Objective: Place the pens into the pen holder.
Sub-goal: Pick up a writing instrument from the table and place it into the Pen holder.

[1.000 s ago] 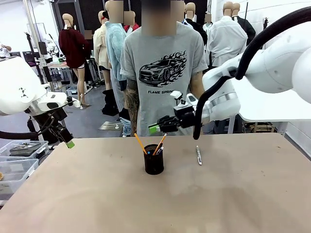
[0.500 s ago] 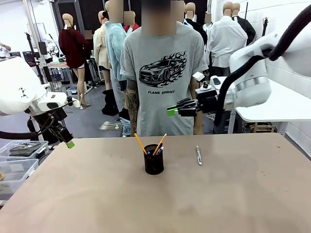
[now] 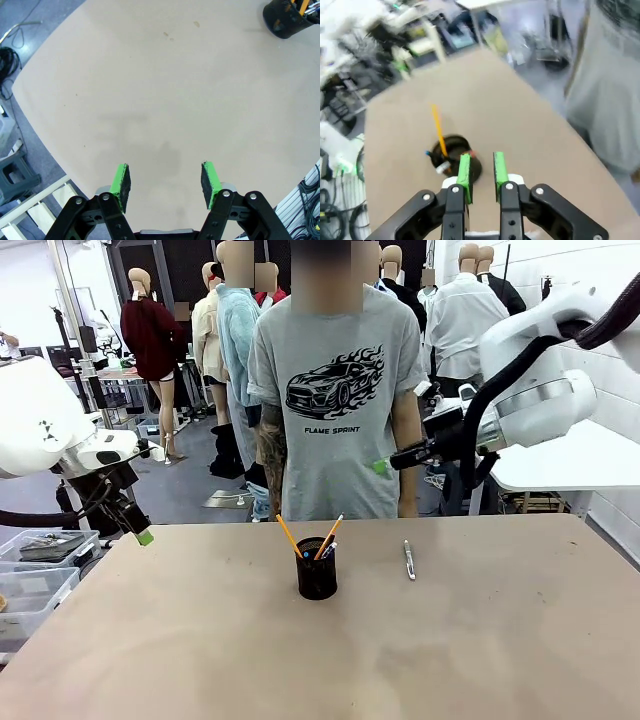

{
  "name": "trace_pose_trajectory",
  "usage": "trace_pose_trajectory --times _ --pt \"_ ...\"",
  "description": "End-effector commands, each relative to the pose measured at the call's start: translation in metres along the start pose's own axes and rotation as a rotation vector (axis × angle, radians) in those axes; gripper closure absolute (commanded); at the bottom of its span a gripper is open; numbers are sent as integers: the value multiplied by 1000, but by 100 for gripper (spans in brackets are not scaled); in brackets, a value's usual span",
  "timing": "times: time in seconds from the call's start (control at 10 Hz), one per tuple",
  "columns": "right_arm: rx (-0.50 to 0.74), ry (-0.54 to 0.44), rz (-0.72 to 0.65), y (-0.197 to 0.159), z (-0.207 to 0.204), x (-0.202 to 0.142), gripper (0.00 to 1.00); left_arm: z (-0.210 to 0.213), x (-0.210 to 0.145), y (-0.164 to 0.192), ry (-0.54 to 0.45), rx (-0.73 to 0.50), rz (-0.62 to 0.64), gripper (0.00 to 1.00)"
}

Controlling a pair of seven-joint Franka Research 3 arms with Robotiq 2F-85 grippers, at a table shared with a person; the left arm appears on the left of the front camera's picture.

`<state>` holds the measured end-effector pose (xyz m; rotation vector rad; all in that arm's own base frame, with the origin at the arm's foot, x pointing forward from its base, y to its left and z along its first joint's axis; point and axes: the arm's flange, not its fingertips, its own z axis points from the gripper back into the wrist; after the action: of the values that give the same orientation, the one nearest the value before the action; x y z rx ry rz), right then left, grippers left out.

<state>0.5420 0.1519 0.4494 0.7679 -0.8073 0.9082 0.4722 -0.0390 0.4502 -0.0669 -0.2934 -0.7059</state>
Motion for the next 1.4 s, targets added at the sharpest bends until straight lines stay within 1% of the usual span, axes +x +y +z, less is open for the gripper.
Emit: trace_pose_trajectory --times 0.0,0.1,0.2,0.4,0.5,0.7,0.9,1.0,1.3 --pt "-23 239 -206 -9 -22 18 75 0 -1 3 -11 2 -16 26" --pt "-92 355 -287 -17 -33 21 75 0 -1 3 -11 2 -16 26" --pt "-157 454 -319 -19 -41 23 75 0 -1 3 -11 2 -16 26" --pt "-271 599 -352 -21 -53 25 75 0 -1 3 -11 2 -16 26" --pt "-299 662 -374 -21 -58 24 75 0 -1 3 -11 2 -16 26" --pt "-387 802 -438 -21 -72 13 75 0 -1 3 -11 2 -16 26" --pt "-456 928 -456 -15 -89 1 75 0 -1 3 -11 2 -16 26" --pt "-496 954 -470 -13 -100 -6 75 0 -1 3 -11 2 -16 26" --pt "-564 951 -512 -11 -124 -26 75 0 -1 3 -11 2 -16 26"
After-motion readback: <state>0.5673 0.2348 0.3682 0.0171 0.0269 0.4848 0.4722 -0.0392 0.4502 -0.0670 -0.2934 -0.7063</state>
